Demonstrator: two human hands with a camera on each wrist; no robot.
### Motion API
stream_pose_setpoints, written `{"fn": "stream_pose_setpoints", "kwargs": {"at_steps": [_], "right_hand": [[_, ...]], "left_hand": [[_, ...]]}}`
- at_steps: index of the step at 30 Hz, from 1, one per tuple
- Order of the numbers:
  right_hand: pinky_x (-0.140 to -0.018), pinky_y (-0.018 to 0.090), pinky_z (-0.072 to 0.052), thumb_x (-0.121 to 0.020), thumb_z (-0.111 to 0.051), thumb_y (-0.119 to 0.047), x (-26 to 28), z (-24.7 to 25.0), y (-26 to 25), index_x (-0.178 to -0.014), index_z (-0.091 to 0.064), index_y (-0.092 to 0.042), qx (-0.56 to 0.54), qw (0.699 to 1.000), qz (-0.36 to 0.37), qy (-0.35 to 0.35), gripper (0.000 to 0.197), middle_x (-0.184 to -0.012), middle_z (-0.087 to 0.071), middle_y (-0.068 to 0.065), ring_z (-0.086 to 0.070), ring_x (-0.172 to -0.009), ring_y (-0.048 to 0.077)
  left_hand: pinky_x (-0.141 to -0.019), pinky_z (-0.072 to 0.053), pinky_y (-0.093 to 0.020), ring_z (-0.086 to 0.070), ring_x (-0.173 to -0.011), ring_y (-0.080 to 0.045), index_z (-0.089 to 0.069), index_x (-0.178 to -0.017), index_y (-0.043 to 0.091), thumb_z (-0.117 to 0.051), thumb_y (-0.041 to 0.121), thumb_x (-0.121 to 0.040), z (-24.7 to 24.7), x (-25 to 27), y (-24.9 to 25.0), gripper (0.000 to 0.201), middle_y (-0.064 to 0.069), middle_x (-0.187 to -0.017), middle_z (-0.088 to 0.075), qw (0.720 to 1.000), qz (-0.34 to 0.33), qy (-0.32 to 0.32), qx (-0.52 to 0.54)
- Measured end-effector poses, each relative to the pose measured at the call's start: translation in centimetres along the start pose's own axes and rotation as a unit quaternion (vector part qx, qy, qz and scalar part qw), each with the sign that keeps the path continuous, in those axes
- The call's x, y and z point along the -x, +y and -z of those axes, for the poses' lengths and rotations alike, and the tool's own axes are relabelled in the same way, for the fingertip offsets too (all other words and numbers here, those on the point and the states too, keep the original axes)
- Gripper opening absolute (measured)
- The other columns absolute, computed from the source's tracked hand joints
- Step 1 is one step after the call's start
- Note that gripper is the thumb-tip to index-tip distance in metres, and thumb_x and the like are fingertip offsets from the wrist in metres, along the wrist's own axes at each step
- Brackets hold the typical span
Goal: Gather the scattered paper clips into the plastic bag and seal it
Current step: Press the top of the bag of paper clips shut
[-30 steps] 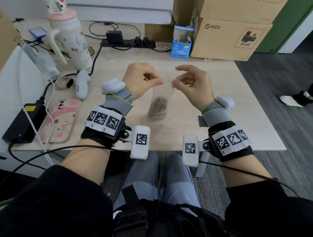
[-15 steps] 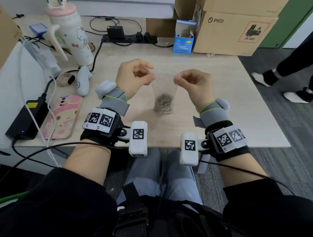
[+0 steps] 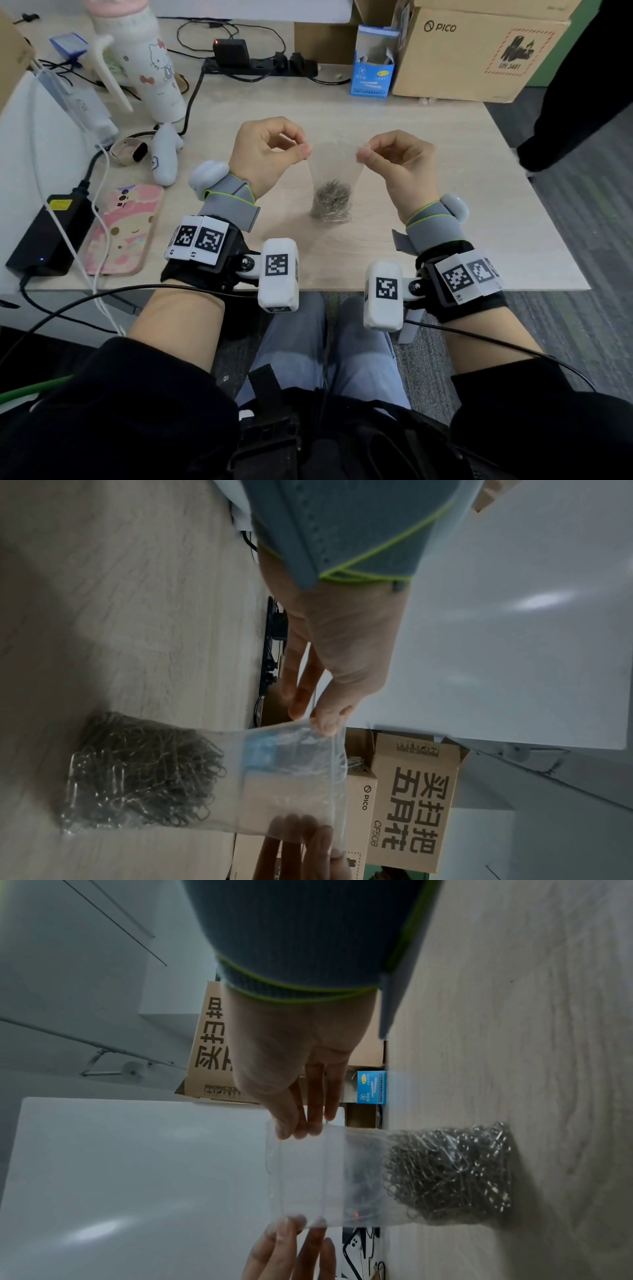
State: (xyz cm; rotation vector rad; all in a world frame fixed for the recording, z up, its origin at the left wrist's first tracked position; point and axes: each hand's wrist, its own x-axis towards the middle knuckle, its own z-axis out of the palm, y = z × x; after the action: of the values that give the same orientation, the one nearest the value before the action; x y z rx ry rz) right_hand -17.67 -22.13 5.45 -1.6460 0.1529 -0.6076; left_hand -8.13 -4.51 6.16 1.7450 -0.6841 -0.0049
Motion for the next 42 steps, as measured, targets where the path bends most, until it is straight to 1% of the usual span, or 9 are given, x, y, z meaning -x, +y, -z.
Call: {"fn": "stream_pose_setpoints", "kwargs": {"at_steps": [5,12,18,23,28,32,36,39,42], "right_hand": [[-0.073,0.028,-0.049,-0.077,-0.067,-0.008,0.0,-0.4,0.4,-0.072,-0.063,-0.017,-0.013,1.0,-0.005,-0.016,0.012,-0.064,-0.064,-0.006,-0.058,-0.069,0.019],[-0.068,0.019,-0.046,-0.079,-0.066,-0.005,0.1,-0.4,0.4,-0.072,-0.061,-0.017,-0.008,1.0,0.003,-0.018,0.014,-0.065,-0.06,0.0,-0.055,-0.064,0.01],[-0.069,0.022,-0.046,-0.079,-0.065,-0.012,0.2,-0.8,0.2,-0.073,-0.06,-0.02,0.011,0.999,0.003,-0.044,0.012,-0.072,-0.059,-0.002,-0.054,-0.072,0.017],[-0.068,0.018,-0.046,-0.08,-0.064,-0.013,0.1,-1.0,0.1,-0.073,-0.057,-0.022,0.021,0.998,0.007,-0.05,0.013,-0.071,-0.058,-0.002,-0.054,-0.07,0.013],[-0.067,0.017,-0.047,-0.079,-0.064,-0.015,0.1,-1.3,0.1,-0.075,-0.059,-0.022,0.029,0.998,0.005,-0.059,0.01,-0.073,-0.06,-0.005,-0.055,-0.069,0.008],[-0.064,0.012,-0.044,-0.078,-0.063,-0.014,0.1,-1.4,-0.2,-0.073,-0.058,-0.02,0.024,0.998,0.002,-0.058,0.009,-0.071,-0.057,-0.004,-0.053,-0.064,-0.003],[-0.066,0.015,-0.045,-0.077,-0.065,-0.017,0.2,-1.5,-0.4,-0.074,-0.059,-0.021,0.035,0.997,0.0,-0.063,0.008,-0.072,-0.06,-0.006,-0.054,-0.064,-0.004],[-0.069,0.017,-0.046,-0.076,-0.07,-0.017,0.1,-1.2,-0.5,-0.073,-0.06,-0.022,0.04,0.998,-0.012,-0.052,0.011,-0.072,-0.061,-0.007,-0.054,-0.064,-0.004],[-0.067,0.013,-0.044,-0.078,-0.072,-0.01,0.1,-0.7,-0.3,-0.068,-0.059,-0.02,0.043,0.999,-0.021,-0.023,0.019,-0.068,-0.058,-0.007,-0.052,-0.06,-0.006]], "left_hand": [[-0.066,-0.051,-0.021,-0.058,-0.059,-0.001,-0.061,-0.066,0.028,-0.071,0.017,-0.073,-0.1,0.0,-0.2,0.016,0.02,-0.06,-0.064,1.0,0.007,0.007,0.002],[-0.067,-0.05,-0.022,-0.057,-0.062,0.0,-0.063,-0.066,0.03,-0.072,0.019,-0.073,-0.5,0.1,-0.2,0.016,0.023,-0.062,-0.065,1.0,0.006,-0.004,0.003],[-0.068,-0.049,-0.018,-0.057,-0.062,0.004,-0.063,-0.068,0.026,-0.072,0.014,-0.073,-0.8,0.1,0.1,0.016,0.025,-0.062,-0.064,1.0,0.002,-0.017,0.005],[-0.065,-0.04,-0.006,-0.054,-0.065,0.009,-0.067,-0.079,0.014,-0.072,0.012,-0.076,-1.3,0.2,0.7,0.006,0.028,-0.06,-0.063,0.999,0.006,-0.032,-0.008],[-0.064,-0.044,-0.01,-0.055,-0.066,0.005,-0.067,-0.077,0.015,-0.073,0.015,-0.074,-1.6,0.0,1.2,0.006,0.02,-0.06,-0.063,0.999,-0.006,-0.047,-0.008],[-0.065,-0.044,-0.009,-0.056,-0.067,0.008,-0.067,-0.079,0.02,-0.073,0.017,-0.075,-1.8,0.0,1.3,0.007,0.027,-0.061,-0.064,0.998,-0.009,-0.056,-0.017],[-0.071,-0.049,-0.017,-0.057,-0.068,0.005,-0.067,-0.075,0.027,-0.071,0.023,-0.074,-1.9,0.0,1.4,0.006,0.025,-0.062,-0.065,0.998,-0.01,-0.065,-0.02],[-0.071,-0.05,-0.022,-0.058,-0.067,0.001,-0.068,-0.075,0.023,-0.073,0.024,-0.073,-1.8,-0.1,1.4,0.005,0.022,-0.061,-0.065,0.998,-0.007,-0.061,-0.022],[-0.072,-0.051,-0.018,-0.058,-0.066,0.005,-0.069,-0.076,0.017,-0.077,0.021,-0.071,-1.5,-0.1,1.3,0.01,0.017,-0.064,-0.065,0.999,0.003,-0.044,-0.02]]}}
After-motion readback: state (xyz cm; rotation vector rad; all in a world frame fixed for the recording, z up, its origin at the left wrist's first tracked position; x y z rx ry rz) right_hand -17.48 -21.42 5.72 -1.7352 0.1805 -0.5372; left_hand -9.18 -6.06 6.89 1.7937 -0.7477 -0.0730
